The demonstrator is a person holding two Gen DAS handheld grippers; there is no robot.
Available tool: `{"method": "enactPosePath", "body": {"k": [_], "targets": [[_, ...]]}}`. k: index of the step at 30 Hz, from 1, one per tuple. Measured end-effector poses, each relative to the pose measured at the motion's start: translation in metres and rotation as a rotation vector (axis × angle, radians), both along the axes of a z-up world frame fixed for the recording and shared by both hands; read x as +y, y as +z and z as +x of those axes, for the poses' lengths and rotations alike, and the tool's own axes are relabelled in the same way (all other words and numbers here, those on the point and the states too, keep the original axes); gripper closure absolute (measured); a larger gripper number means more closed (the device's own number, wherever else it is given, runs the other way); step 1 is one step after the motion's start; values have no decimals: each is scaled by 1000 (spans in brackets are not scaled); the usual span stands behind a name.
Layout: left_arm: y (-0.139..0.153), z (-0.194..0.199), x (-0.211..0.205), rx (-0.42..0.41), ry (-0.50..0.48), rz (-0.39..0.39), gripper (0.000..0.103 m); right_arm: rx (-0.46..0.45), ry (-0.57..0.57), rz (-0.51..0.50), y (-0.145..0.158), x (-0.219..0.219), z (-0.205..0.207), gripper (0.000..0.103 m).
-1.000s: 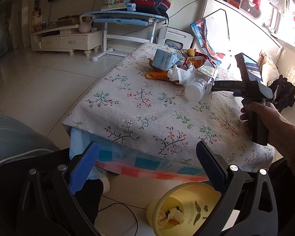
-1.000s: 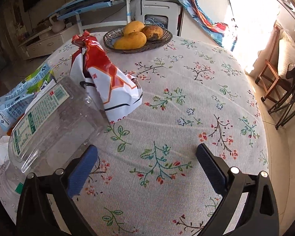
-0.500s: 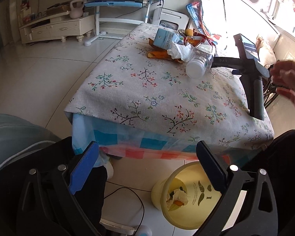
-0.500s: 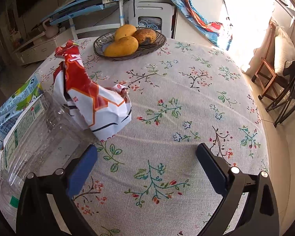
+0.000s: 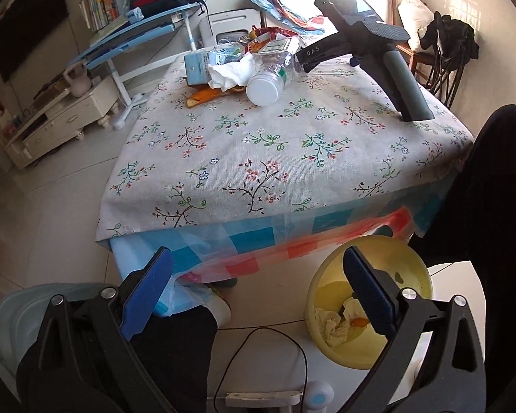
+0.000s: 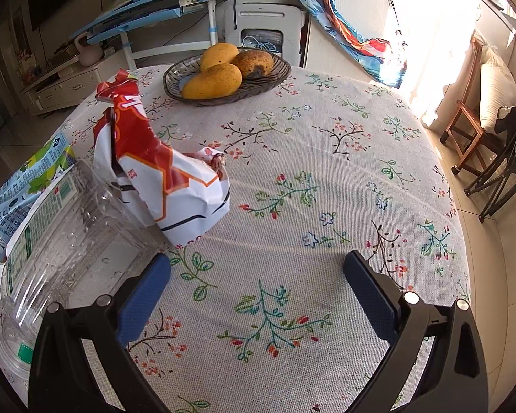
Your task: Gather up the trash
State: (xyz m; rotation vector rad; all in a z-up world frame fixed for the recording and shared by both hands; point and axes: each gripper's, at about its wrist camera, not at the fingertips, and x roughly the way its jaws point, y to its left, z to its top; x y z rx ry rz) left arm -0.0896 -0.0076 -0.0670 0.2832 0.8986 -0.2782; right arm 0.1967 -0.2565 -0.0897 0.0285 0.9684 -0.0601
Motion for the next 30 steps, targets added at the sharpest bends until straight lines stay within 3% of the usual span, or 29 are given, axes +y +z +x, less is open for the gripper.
{"method": "enactPosePath", "body": {"k": [18, 30], "targets": [[2, 8, 5, 11, 18, -38, 7, 0, 0, 0, 0, 0, 0, 7], [5, 6, 3, -6, 18, -21, 7, -1, 1, 0, 0, 0, 0, 7]]}}
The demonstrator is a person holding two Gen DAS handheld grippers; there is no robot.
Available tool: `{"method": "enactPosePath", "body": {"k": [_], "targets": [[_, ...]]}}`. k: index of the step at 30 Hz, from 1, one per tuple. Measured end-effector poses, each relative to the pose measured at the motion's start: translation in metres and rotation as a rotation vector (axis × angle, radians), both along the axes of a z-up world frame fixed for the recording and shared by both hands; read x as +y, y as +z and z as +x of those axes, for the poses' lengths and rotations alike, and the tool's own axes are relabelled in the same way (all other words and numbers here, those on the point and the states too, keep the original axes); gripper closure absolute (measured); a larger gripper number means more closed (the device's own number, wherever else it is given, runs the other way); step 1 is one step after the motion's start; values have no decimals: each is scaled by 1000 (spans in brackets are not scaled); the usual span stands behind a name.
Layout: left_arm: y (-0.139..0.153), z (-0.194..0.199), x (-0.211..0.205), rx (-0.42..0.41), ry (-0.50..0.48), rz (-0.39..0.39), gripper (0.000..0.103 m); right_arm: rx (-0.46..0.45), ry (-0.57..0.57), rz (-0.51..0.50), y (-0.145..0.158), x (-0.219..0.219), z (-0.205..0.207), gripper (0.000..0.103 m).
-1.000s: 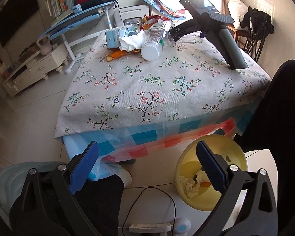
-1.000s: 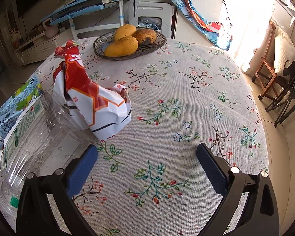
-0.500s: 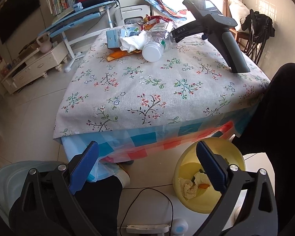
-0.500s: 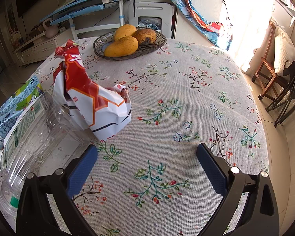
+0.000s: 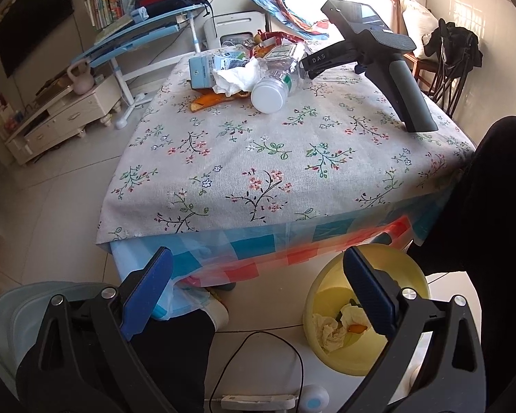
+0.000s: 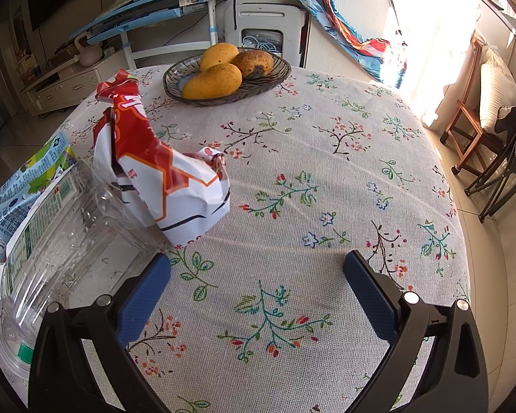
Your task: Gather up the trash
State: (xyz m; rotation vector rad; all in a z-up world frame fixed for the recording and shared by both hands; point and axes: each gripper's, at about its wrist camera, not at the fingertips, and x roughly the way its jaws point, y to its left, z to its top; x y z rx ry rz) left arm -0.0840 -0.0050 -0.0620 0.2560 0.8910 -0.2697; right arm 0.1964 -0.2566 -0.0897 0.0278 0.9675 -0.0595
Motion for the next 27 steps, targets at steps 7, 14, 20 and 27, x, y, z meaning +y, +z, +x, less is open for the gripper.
{"method": "enactPosePath", "body": {"k": [7, 14, 20, 27], "targets": [[3, -5, 2, -38, 13, 40, 7, 0, 0, 0, 0, 0, 1, 7], [7, -6, 12, -62, 75, 28, 7, 0, 0, 0, 0, 0, -1, 7], [12, 4, 27, -63, 163, -96, 7, 0, 0, 0, 0, 0, -1, 7], [20, 30, 38, -81, 258, -138, 7, -1, 1, 0, 0, 0, -1, 7]]}}
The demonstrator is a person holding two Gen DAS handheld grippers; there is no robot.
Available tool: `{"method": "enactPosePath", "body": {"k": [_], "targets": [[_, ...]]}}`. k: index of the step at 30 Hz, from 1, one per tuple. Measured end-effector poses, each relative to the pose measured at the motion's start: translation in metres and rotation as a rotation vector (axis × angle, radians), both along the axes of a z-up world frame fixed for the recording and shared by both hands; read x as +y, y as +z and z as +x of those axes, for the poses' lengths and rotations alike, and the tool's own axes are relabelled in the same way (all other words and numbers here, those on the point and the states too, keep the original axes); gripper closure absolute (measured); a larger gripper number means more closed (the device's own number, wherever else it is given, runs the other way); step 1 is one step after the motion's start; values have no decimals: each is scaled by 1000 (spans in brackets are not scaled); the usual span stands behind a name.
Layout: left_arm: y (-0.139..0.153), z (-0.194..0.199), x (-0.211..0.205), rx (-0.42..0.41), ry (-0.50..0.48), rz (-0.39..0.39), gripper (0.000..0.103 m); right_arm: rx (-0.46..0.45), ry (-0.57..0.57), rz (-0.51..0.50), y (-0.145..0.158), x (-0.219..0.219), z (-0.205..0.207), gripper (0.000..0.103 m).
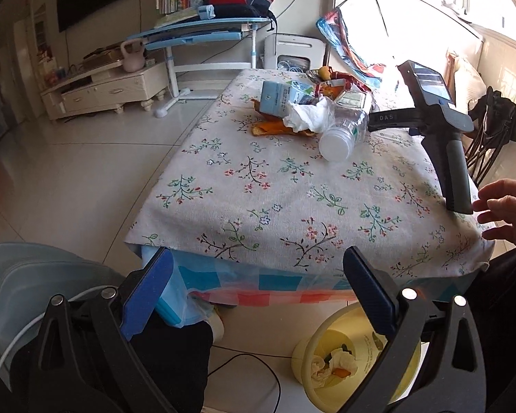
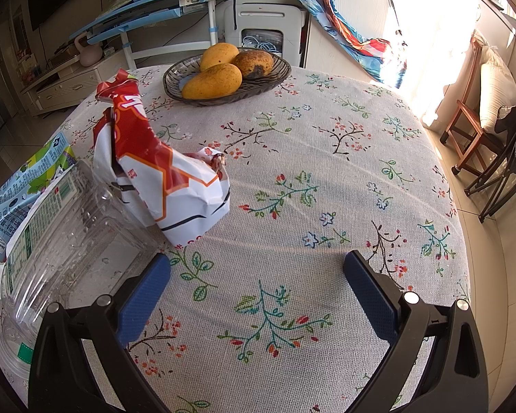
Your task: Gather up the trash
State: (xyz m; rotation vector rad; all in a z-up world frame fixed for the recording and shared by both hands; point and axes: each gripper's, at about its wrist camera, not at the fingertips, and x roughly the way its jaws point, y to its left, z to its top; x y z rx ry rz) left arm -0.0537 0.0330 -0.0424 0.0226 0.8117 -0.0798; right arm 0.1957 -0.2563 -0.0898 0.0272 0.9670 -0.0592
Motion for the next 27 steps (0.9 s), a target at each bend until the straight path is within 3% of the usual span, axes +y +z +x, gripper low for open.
{"method": "enactPosePath", "body": {"k": [4, 8, 11, 17, 22, 24, 25, 27], "targets": [[25, 32, 0, -43, 4, 14, 7, 0, 0, 0, 0, 0, 0, 7], [52, 85, -13, -103, -29, 72, 7, 0, 0, 0, 0, 0, 0, 7], [58, 134, -29, -118, -72, 134, 7, 0, 0, -1, 0, 0, -1, 7], [34, 217, -70, -65, -182, 219, 7, -1, 0, 0, 0, 0, 1, 7], [1, 255, -91, 24, -236, 288, 8, -1, -1, 0, 0, 0, 0, 7], [-2, 261, -96, 15, -256, 303, 9, 1, -5, 1, 0, 0, 1, 7], [-2, 264, -97, 15, -265, 297, 12, 4, -4, 1, 0, 0, 0, 7], [-2, 270, -94, 40, -273, 256, 30, 24, 13, 1, 0, 0, -4, 7]]}}
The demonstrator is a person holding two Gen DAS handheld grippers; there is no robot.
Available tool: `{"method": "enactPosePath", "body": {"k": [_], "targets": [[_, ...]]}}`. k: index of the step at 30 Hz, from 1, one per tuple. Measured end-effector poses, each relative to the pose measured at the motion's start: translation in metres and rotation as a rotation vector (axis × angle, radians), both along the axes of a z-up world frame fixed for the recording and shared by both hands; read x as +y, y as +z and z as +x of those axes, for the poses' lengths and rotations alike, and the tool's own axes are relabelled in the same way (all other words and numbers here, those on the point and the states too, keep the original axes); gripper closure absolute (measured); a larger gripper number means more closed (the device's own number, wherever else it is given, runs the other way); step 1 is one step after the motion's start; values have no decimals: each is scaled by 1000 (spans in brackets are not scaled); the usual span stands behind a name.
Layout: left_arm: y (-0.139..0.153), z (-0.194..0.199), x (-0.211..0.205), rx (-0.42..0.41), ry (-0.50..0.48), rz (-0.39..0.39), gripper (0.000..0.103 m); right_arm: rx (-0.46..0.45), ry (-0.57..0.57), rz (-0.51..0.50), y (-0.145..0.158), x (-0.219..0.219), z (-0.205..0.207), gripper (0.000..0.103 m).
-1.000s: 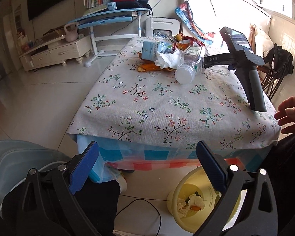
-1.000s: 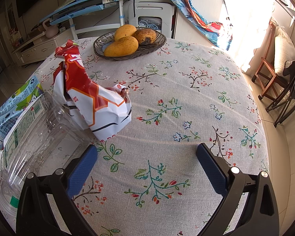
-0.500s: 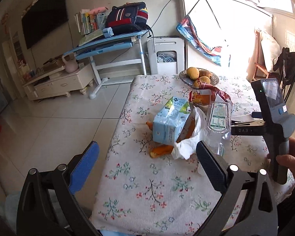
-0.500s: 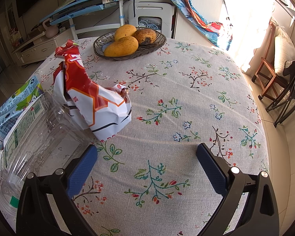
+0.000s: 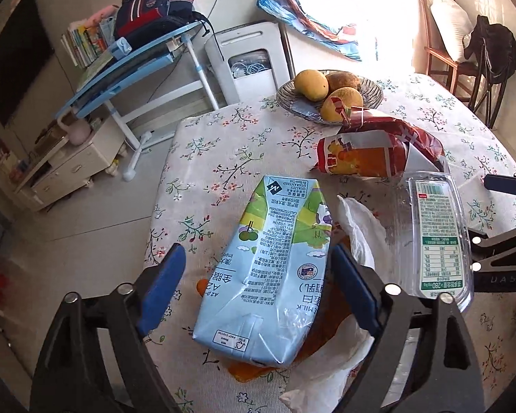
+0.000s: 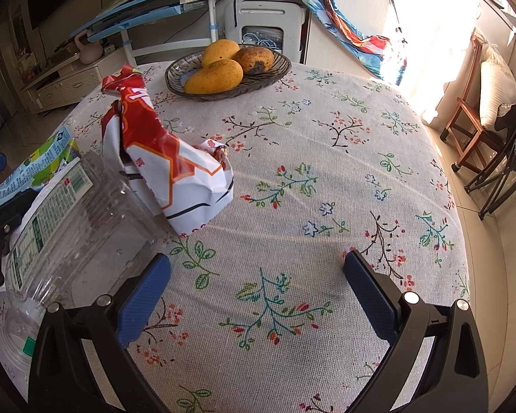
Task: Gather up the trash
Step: 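Grasp the blue-green milk carton with the left gripper, then grasp the orange peel with the right gripper while the left gripper holds the carton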
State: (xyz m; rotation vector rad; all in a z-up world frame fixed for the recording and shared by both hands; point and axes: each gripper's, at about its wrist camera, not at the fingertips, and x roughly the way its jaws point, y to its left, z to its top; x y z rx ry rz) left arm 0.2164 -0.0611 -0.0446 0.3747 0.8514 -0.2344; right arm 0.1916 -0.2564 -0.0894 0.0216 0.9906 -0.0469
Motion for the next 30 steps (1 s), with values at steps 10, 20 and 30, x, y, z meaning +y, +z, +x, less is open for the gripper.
{"method": "enactPosePath", "body": {"k": [10, 20, 30], "targets": [[8, -24, 44, 53, 42, -185, 78, 16, 48, 9, 0, 1, -15, 7], [-4, -78, 119, 179, 168, -418, 79, 66, 91, 62, 3, 17, -59, 7], [-9, -94, 149, 160, 267, -438, 54, -6, 128, 138, 3, 41, -105, 7]]}}
